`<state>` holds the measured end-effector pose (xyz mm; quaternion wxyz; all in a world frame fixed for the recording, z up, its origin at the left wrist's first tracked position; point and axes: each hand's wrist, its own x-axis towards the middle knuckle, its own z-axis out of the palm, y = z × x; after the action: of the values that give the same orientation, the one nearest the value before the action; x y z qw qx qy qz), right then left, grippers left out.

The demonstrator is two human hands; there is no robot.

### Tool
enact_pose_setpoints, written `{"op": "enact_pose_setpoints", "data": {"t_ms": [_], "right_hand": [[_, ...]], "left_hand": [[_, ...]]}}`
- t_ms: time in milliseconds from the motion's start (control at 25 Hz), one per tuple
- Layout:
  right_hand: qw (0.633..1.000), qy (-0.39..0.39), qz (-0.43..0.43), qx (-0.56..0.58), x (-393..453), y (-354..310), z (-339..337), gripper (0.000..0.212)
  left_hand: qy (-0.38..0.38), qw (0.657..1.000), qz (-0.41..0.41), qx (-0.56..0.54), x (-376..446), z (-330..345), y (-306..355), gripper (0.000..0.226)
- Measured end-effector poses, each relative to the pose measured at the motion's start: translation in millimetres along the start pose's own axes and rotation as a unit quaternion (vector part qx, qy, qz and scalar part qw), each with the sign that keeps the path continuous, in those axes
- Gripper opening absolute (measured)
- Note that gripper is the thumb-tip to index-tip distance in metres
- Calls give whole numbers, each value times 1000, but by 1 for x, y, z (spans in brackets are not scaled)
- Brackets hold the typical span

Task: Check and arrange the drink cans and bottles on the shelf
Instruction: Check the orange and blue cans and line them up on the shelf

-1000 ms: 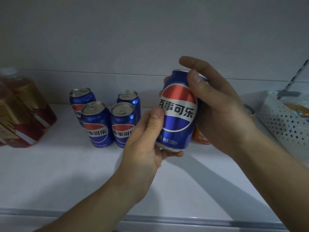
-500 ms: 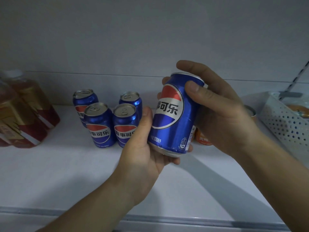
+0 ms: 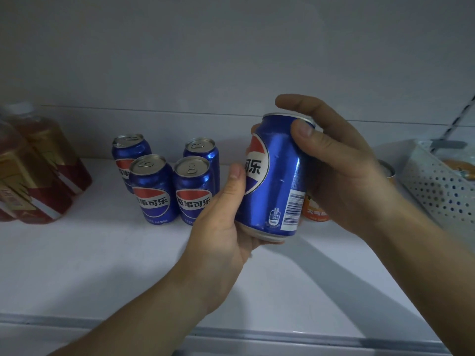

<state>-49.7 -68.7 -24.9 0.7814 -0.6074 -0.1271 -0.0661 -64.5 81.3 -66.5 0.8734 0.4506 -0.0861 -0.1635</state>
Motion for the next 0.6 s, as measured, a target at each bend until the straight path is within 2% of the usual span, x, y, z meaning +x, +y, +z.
{"op": "enact_pose_setpoints", "data": {"t_ms": [160, 280, 400, 600], "right_hand": [[999, 17, -18, -32, -2, -3, 3, 46], [1000, -2, -5, -15, -2, -2, 4, 41], [1000, 0, -3, -17, -1, 0, 2, 35], [1000, -13, -7, -17, -1, 2, 1, 39]], "left_hand": [[-9, 1000, 22, 8, 3, -4, -2, 32], [11, 1000, -5, -6, 5, -5, -3, 38], [1, 999, -19, -26, 5, -2, 0, 38], [9, 999, 4, -53, 3, -4, 0, 34]]}}
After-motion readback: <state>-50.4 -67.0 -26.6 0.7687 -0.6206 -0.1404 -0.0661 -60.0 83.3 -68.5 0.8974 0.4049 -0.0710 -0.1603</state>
